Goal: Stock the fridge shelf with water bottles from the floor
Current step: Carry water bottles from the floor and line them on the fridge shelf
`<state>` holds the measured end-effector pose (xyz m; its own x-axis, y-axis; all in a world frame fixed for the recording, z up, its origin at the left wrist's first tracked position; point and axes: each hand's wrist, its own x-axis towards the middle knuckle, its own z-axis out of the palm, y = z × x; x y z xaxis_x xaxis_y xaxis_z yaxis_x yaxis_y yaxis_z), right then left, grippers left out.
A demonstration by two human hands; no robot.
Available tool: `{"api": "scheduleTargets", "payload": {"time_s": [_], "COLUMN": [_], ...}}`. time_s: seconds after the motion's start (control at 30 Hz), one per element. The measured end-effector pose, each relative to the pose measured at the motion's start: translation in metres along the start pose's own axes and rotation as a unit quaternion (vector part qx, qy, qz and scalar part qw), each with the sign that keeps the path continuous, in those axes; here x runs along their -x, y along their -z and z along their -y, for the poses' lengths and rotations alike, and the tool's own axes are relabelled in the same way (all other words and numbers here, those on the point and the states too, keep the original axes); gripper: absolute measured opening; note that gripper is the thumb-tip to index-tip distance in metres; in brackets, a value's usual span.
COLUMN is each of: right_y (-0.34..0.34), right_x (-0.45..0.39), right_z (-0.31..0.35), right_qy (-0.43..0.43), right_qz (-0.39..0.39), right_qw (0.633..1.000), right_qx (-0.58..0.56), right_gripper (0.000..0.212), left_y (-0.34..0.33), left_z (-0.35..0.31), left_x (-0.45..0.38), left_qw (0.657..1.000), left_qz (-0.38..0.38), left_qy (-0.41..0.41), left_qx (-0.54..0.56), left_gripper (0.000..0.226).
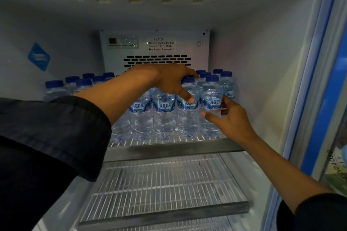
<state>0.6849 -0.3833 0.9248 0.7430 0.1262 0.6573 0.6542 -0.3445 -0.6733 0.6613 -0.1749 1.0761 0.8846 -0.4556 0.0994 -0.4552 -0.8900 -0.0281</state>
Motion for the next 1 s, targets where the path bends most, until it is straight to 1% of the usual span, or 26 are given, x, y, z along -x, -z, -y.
{"api": "scheduleTargets", "payload": {"time_s": [0.3,0.43,0.53,0.63,0.7,0.8,0.87,0.93,1.0], "right_y": [-0.001,-0.002,-0.001,0.001,0.0,0.0,0.0,-0.001,-0.007], "right_x": [0.002,0.004,0.006,0.009,0.01,0.017,0.027,0.037,0.047], "right_z": [0.004,0.008,0.01,0.016,0.022,0.03,0.041,0.053,0.066], "right_qy": [0.005,-0.003,-0.005,-0.011,-0.009,-0.014,0.013,0.045,0.076], "right_qz": [-0.009,-0.018,-0.017,-0.014,-0.019,-0.053,-0.071,-0.048,0.0], "right_qw": [1.0,1.0,1.0,1.0,1.0,0.998,0.997,0.997,0.993], "right_qx": [0.005,0.007,0.019,0.019,0.001,-0.006,0.009,0.048,0.093], "right_gripper": [0.057,0.066,0.071,0.069,0.067,0.082,0.083,0.082,0.085], "left_y": [-0.003,-0.006,-0.008,-0.01,-0.01,-0.012,-0.018,-0.03,-0.047], "left_z": [0.003,0.005,0.005,0.007,0.01,0.018,0.024,0.029,0.031], "left_x": [0.005,0.008,0.013,0.024,0.036,0.06,0.079,0.098,0.118], "left_qw": [1.0,1.0,1.0,0.999,0.998,0.992,0.983,0.969,0.956], "left_qz": [0.005,0.001,-0.015,-0.035,-0.06,-0.123,-0.177,-0.238,-0.287], "left_qy": [0.0,0.004,0.0,0.012,0.016,0.018,0.015,-0.003,-0.011], "left_qx": [0.004,0.004,0.015,0.018,0.019,0.02,0.039,0.061,0.06], "left_gripper": [0.093,0.097,0.098,0.102,0.102,0.097,0.093,0.087,0.083]}}
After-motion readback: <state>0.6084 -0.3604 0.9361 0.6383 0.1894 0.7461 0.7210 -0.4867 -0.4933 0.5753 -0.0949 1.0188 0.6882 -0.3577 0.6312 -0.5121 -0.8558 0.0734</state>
